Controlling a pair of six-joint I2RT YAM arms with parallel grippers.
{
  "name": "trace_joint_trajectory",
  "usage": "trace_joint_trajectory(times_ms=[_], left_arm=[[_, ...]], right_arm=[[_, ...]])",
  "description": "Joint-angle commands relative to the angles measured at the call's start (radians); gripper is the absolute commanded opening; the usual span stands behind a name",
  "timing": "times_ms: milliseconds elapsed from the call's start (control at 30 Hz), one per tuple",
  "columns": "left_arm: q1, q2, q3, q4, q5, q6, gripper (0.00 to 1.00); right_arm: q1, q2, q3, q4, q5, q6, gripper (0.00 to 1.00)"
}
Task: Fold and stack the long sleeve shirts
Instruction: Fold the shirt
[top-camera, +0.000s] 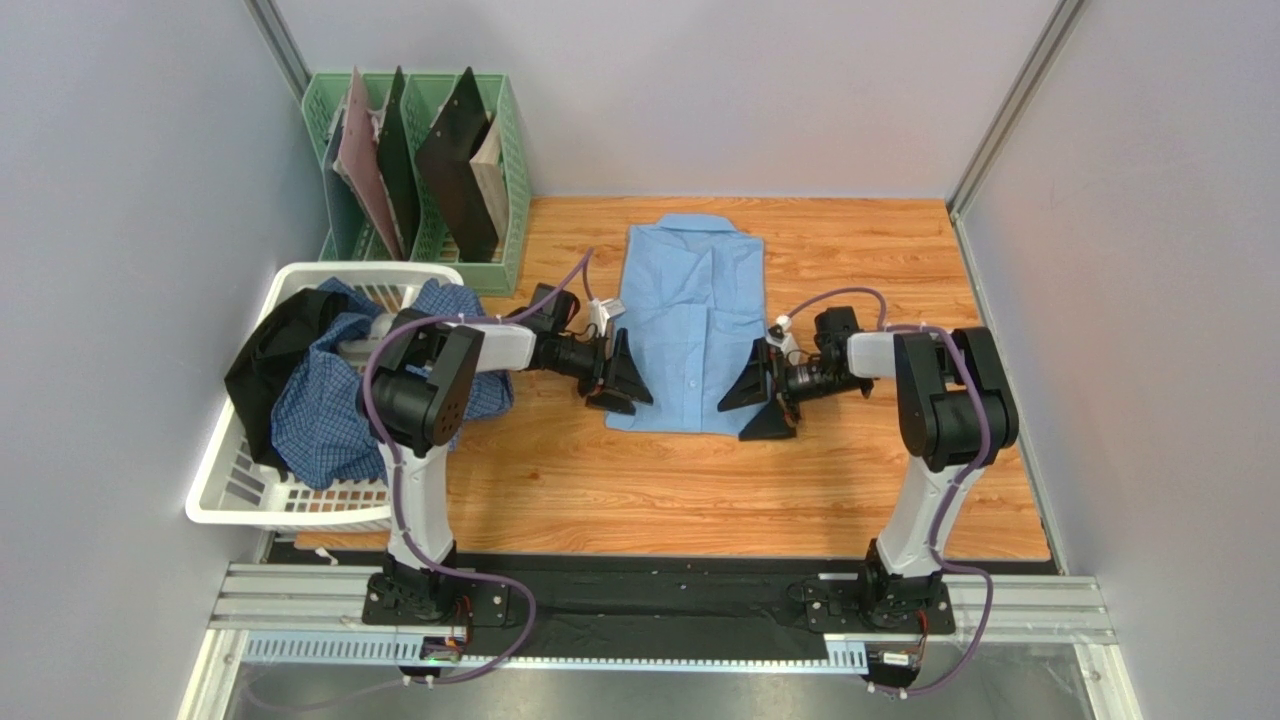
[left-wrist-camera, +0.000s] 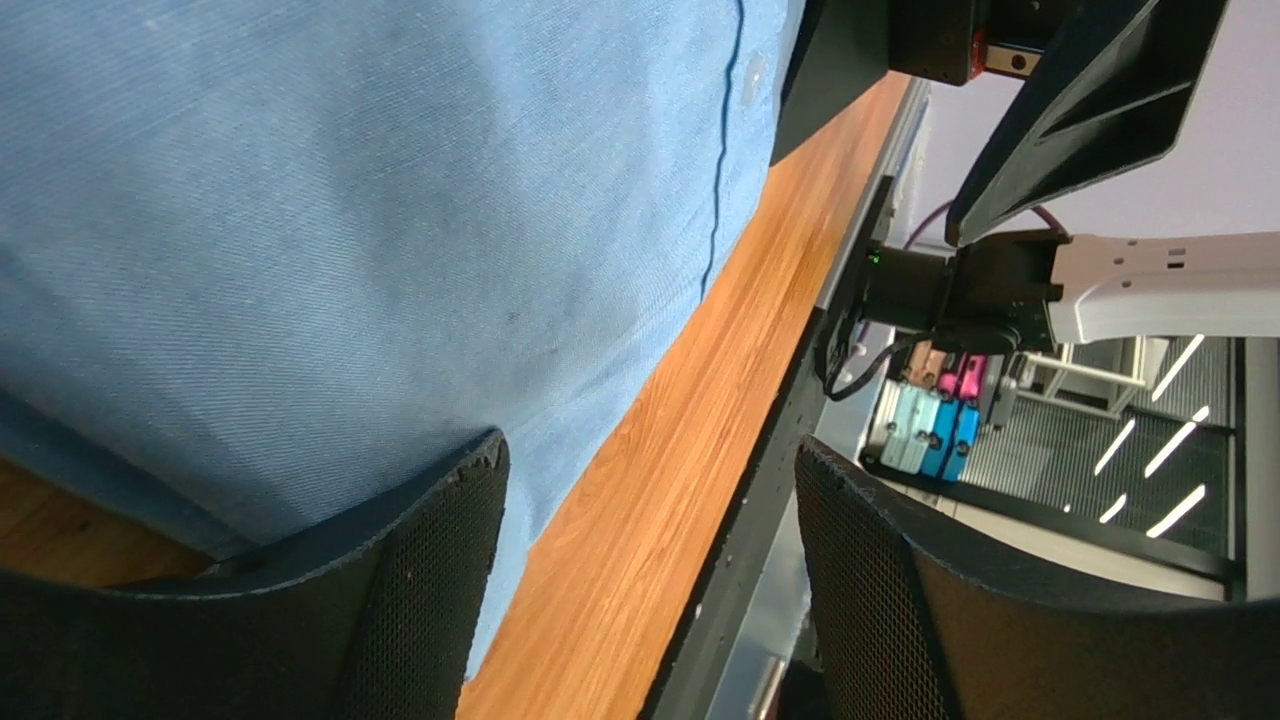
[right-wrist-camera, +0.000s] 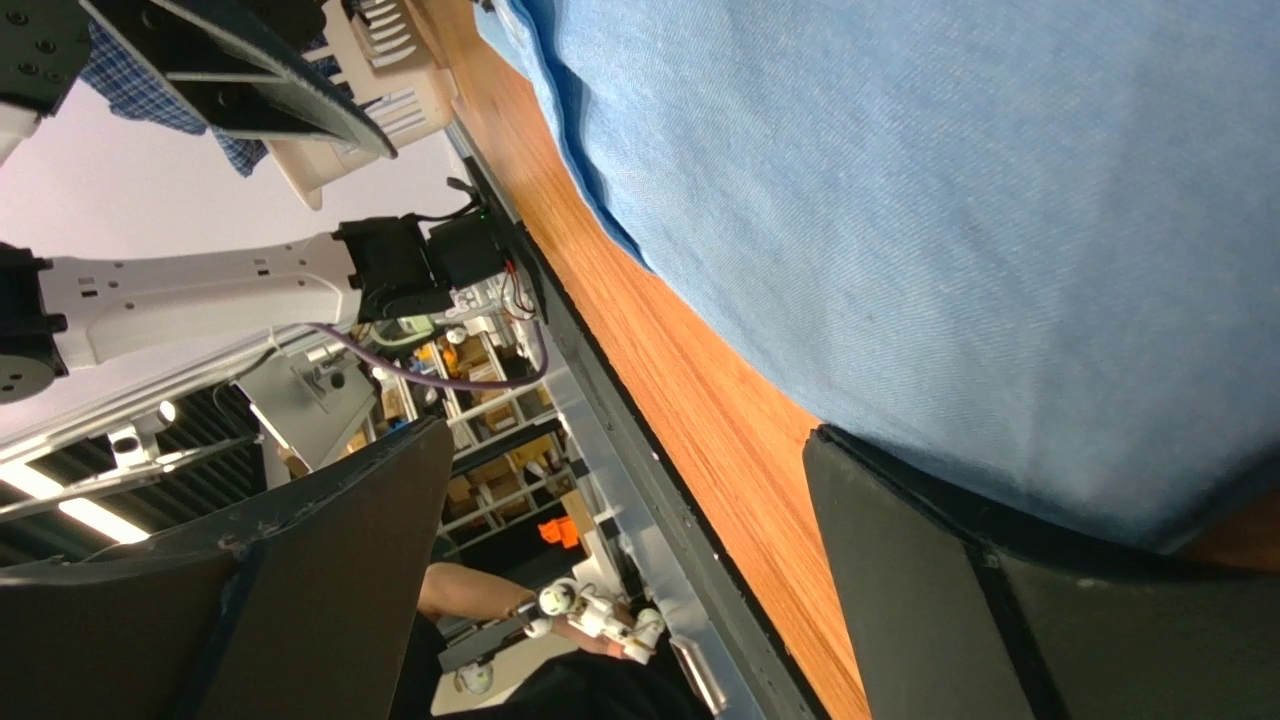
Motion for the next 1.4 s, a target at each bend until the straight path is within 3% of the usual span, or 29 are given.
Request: trace_joint_trajectory(times_ms=[0, 133, 300, 367, 567, 733, 867, 1033, 1267, 1367], left_arm=[[0.028, 0.011, -0.032, -0.068, -0.08, 0.051, 0.76], [0.03, -0.107, -0.045, -0.094, 0.014, 0.155, 0.76], [0.014, -0.23, 0.036, -0.006, 0.059, 0.131, 0.78], [-0.009, -0.195, 0.114, 0.025, 0.037, 0.097, 0.78], [-0.019, 0.044, 0.364, 0.048, -0.046, -0.015, 0.76], [0.022, 0.252, 0.524, -0.065, -0.127, -0.059, 0.71], [0.053, 0.273, 0.498, -0.12, -0.167, -0.046, 0.68], [0.044, 0.203, 0.384, -0.179, -0.191, -0.058, 0.64], [0.044, 0.032, 0.13, -0.023, -0.149, -0.061, 0.61], [0.045, -0.074, 0.071, 0.039, -0.11, -0.011, 0.63]], right_arm=[[-0.032, 0.066, 0.036, -0.089, 0.112, -0.107, 0.99], [-0.03, -0.026, 0.11, -0.258, 0.038, -0.158, 0.99], [0.0, -0.114, 0.254, -0.122, 0.018, -0.009, 1.0], [0.022, -0.062, 0.315, -0.007, 0.021, 0.069, 1.0], [0.042, 0.155, 0.537, 0.108, 0.032, 0.167, 0.94], [0.026, 0.348, 0.647, 0.134, 0.064, 0.179, 0.75], [0.011, 0.403, 0.658, 0.114, 0.098, 0.166, 0.66], [0.025, 0.368, 0.546, 0.062, 0.096, 0.123, 0.61], [0.059, 0.198, 0.337, 0.091, 0.08, 0.097, 0.58], [0.059, 0.094, 0.316, 0.085, 0.058, 0.097, 0.5]])
